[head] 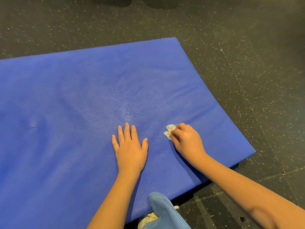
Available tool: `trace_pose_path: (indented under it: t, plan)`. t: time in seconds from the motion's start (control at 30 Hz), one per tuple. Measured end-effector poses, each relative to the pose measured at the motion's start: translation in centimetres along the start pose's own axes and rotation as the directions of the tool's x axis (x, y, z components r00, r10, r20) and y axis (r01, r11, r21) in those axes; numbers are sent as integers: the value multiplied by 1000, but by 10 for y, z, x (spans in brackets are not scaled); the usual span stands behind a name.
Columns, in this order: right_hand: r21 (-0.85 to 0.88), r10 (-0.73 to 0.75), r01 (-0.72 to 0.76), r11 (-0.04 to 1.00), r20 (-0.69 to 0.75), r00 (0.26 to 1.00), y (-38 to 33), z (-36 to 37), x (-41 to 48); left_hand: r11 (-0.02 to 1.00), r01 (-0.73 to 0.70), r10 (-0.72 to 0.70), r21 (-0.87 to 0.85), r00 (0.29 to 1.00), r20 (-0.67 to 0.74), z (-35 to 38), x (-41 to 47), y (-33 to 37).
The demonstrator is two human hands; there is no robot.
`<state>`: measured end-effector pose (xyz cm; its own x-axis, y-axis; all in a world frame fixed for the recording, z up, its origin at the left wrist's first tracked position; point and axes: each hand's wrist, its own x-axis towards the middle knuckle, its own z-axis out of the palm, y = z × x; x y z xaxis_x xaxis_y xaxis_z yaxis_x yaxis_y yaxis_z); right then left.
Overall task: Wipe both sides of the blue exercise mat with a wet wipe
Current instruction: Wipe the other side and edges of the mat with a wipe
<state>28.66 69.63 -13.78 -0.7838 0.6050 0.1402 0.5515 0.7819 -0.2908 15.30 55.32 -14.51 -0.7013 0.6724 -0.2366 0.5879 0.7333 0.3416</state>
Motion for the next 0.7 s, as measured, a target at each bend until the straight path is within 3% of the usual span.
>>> trace_pose_path:
  t: [0.07,0.23,0.3,0.4,0.47,0.63,0.7]
  plan:
    - [-34,-99,102,994,86,991,7,-3,8,1000,-6,5,20,1000,23,1,1,0]
    - [-6,174,-175,985,-63,983,22,1,49,999,7,-11,50,997,81,-3,2,1]
    - [83,71,-65,994,-70,995,-4,4,44,998,2,-7,59,996,89,-6,6,1]
    - [163,-192,185,969,31,981,-18,11,23,998,-65,66,7,995,-76,-8,33,-6]
    - [132,-253,239,962,98,963,-2,13,33,997,-69,73,32,988,-133,-9,58,-14]
    - [86,148,-144,986,-44,988,26,16,86,993,-51,60,102,994,-96,4,77,-23]
    - [128,86,-77,989,-70,994,7,18,85,993,-62,75,105,989,-124,7,76,-24]
